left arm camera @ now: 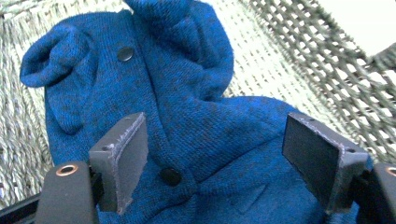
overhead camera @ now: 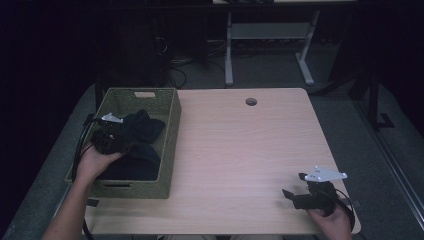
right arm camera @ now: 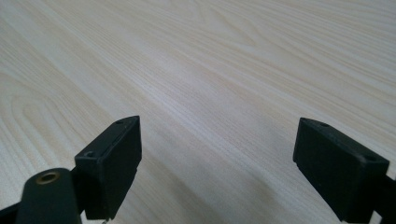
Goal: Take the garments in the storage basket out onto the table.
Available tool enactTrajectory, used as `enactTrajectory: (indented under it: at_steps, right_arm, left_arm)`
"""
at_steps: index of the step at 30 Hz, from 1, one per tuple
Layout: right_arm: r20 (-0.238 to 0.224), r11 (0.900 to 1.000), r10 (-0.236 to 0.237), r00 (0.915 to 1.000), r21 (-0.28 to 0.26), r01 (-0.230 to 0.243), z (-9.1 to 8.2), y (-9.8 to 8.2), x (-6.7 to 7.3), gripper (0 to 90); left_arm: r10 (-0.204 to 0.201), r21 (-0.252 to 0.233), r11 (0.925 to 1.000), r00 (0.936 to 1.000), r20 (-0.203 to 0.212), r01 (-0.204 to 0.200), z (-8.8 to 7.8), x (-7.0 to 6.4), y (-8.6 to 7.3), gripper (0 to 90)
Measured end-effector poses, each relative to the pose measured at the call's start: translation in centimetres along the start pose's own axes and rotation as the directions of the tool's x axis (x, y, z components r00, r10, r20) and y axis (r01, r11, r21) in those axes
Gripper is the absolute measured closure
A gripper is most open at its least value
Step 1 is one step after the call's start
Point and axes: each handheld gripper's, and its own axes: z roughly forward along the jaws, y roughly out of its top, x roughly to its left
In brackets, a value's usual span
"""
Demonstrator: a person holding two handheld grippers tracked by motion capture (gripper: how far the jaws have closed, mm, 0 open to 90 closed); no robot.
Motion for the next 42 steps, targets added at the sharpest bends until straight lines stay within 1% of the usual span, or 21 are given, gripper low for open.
enactTrajectory:
  at_steps: [1,2,3,7,10,11,15,17,18,19,20,22,24,27,29,31,35,36,38,40,42]
  right_arm:
    - [0.000,1.000,0.000,1.0000,0.000,0.000,0.0,0.0,0.0,15.2]
    - [-0.002,1.000,0.000,1.0000,0.000,0.000,0.0,0.0,0.0,15.1]
    - [-0.002,1.000,-0.001,1.0000,0.000,0.001,0.0,0.0,0.0,15.2]
    - [-0.002,1.000,-0.006,1.0000,0.004,0.006,0.1,0.1,0.1,15.1]
    - [-0.004,1.000,-0.009,0.9999,0.002,0.009,0.1,0.1,0.1,15.1]
    - [-0.005,1.000,-0.010,0.9999,0.000,0.010,0.1,0.1,0.1,15.1]
    - [-0.009,1.000,-0.008,0.9999,-0.003,0.008,0.1,0.1,0.1,15.2]
    - [-0.010,1.000,-0.010,0.9999,-0.003,0.010,0.0,0.1,0.1,15.2]
    - [-0.010,1.000,-0.010,0.9999,-0.003,0.010,0.0,0.1,0.1,15.2]
    - [-0.013,1.000,-0.012,0.9998,-0.004,0.012,0.0,0.1,0.2,15.2]
    - [-0.012,1.000,-0.015,0.9998,-0.003,0.015,0.0,0.2,0.2,15.2]
    - [-0.012,1.000,-0.017,0.9998,-0.004,0.017,0.0,0.2,0.2,15.2]
    - [-0.013,1.000,-0.016,0.9998,-0.003,0.016,0.0,0.2,0.2,15.2]
    - [-0.014,1.000,-0.017,0.9998,-0.004,0.017,0.0,0.2,0.3,15.2]
    - [-0.015,1.000,-0.018,0.9997,-0.002,0.018,0.0,0.2,0.3,15.2]
    - [-0.015,1.000,-0.022,0.9997,-0.003,0.022,0.0,0.2,0.3,15.2]
    - [-0.015,1.000,-0.024,0.9996,-0.003,0.024,0.1,0.2,0.4,15.2]
    - [-0.016,1.000,-0.029,0.9994,0.001,0.029,0.1,0.3,0.5,15.2]
    - [-0.016,1.000,-0.031,0.9994,0.004,0.031,0.2,0.3,0.6,15.2]
    - [-0.016,0.999,-0.035,0.9993,0.006,0.035,0.2,0.3,0.7,15.2]
    - [-0.017,0.999,-0.035,0.9992,0.004,0.035,0.2,0.4,0.7,15.2]
  left_arm:
    - [-0.002,0.008,1.0000,1.0000,-0.003,0.002,0.1,0.1,0.0,22.7]
    - [-0.021,0.026,0.9994,0.9997,-0.007,0.022,0.4,0.3,0.0,22.7]
    - [-0.030,0.042,0.9987,0.9995,-0.009,0.030,0.6,0.4,0.0,22.6]
    - [-0.044,0.080,0.9957,0.9988,-0.023,0.046,1.2,0.7,0.0,22.7]
    - [-0.052,0.120,0.9911,0.9980,-0.034,0.056,1.7,0.9,0.0,23.3]
    - [-0.059,0.131,0.9893,0.9975,-0.038,0.064,1.9,0.9,0.1,23.3]
    - [-0.062,0.169,0.9832,0.9970,-0.045,0.069,2.6,1.0,0.3,23.6]
    - [-0.066,0.195,0.9781,0.9967,-0.047,0.074,3.1,1.0,0.5,25.1]
    - [-0.066,0.195,0.9781,0.9967,-0.047,0.074,3.1,1.0,0.5,25.4]
    - [-0.063,0.209,0.9752,0.9966,-0.053,0.073,3.3,1.0,0.6,27.2]
    - [-0.057,0.234,0.9700,0.9973,-0.045,0.066,3.7,1.1,0.6,29.4]
    - [-0.062,0.266,0.9615,0.9973,-0.038,0.070,4.1,1.2,0.6,33.8]
    - [-0.061,0.287,0.9554,0.9975,-0.035,0.069,4.5,1.2,0.6,37.3]
    - [-0.060,0.307,0.9492,0.9975,-0.037,0.068,4.9,1.3,0.5,42.4]
    - [-0.050,0.324,0.9442,0.9980,-0.038,0.060,5.1,1.3,0.4,47.6]
    - [-0.051,0.337,0.9396,0.9979,-0.041,0.062,5.3,1.3,0.3,50.2]
    - [-0.053,0.344,0.9369,0.9978,-0.040,0.064,5.5,1.4,0.2,54.3]
    - [-0.053,0.348,0.9351,0.9976,-0.044,0.065,5.7,1.4,0.1,55.4]
    - [-0.063,0.343,0.9364,0.9970,-0.045,0.075,5.9,1.3,0.0,58.0]
    - [-0.073,0.346,0.9345,0.9963,-0.044,0.084,5.9,1.4,0.0,60.3]
    - [-0.071,0.348,0.9341,0.9965,-0.044,0.082,6.0,1.3,0.1,62.5]
